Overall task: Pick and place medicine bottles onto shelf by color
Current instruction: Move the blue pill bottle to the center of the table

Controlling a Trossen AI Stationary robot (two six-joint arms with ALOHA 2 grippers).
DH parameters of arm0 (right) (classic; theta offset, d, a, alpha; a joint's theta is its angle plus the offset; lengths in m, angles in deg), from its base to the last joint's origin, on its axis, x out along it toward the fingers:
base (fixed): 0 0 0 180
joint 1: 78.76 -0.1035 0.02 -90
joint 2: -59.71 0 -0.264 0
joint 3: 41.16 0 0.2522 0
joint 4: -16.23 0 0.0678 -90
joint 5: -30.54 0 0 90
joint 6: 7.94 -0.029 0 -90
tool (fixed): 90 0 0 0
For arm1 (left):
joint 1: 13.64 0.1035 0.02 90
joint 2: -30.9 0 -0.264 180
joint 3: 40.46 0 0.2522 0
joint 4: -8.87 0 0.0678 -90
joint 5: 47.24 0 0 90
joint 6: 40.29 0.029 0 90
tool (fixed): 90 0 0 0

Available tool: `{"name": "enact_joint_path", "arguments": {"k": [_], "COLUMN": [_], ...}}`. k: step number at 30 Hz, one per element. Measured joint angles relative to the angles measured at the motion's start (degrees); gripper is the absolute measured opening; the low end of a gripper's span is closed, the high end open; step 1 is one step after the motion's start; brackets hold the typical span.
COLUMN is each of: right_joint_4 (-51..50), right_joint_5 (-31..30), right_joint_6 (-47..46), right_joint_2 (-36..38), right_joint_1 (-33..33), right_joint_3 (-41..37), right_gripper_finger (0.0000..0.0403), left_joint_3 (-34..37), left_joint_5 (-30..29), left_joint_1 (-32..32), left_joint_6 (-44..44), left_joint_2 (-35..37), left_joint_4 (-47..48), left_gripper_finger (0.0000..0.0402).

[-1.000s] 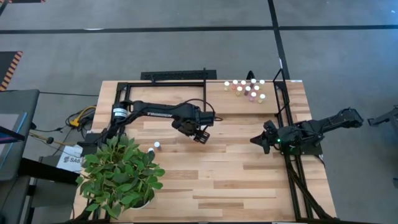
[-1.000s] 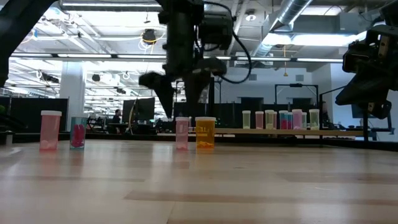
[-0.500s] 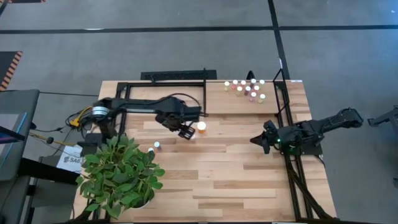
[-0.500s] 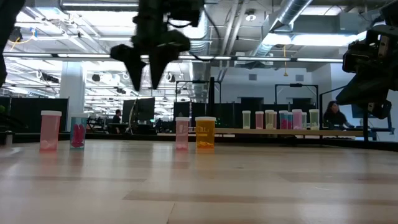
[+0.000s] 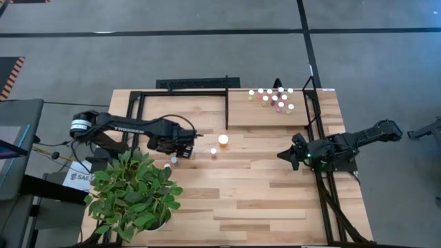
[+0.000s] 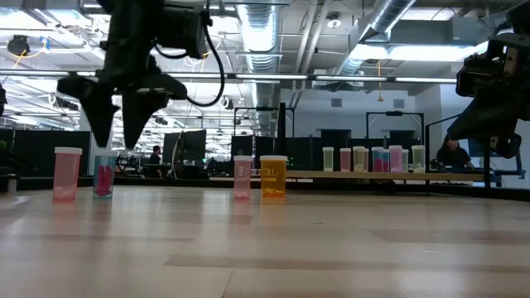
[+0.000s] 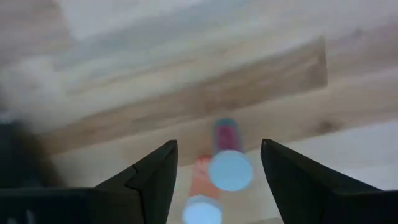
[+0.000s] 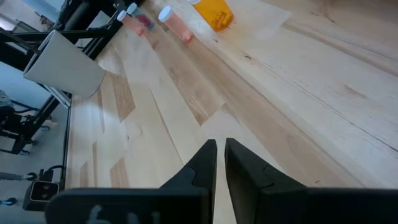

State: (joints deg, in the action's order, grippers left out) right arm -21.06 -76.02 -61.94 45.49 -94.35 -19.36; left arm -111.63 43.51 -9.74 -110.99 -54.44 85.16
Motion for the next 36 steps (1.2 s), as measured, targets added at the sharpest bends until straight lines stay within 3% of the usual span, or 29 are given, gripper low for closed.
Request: {"name": "enact_joint_path", "arguments": {"k": [4,22,26,33,36], "right_joint_4": [-0.02,-0.02,-0.02,-0.02,0.00], "right_joint_5": [-0.01,-0.02,-0.02,-0.02,-0.02], "right_joint_6": [0.00,0.00,0.00,0.00,0.00], "right_joint_2": [0.00,0.00,0.00,0.00,0.00], "right_joint_1": [0.00,0.00,0.00,0.00,0.00], "right_joint_3": [0.02,0.02,0.02,0.00,0.02], "right_gripper_finger": [0.0056,0.0056,0.0056,0.0056,0.0056], "left_joint_3": [3.10,10.49,10.49,10.49,10.49], "left_joint_5": [2.50,0.26,-1.30,-0.87,-0.56], "left_joint_1": [-1.50,-7.18,-7.16,-7.18,-7.18], "left_joint_6": [-0.63,-8.26,-8.24,-7.91,-8.95], "left_joint_2": [-0.07,-0.11,-0.11,-0.11,-0.11], "left_joint_4": [-5.29,-16.18,-16.18,-16.07,-16.17], "left_gripper_finger": [0.0218,0.0209,0.0176,0.0085,0.0072]}}
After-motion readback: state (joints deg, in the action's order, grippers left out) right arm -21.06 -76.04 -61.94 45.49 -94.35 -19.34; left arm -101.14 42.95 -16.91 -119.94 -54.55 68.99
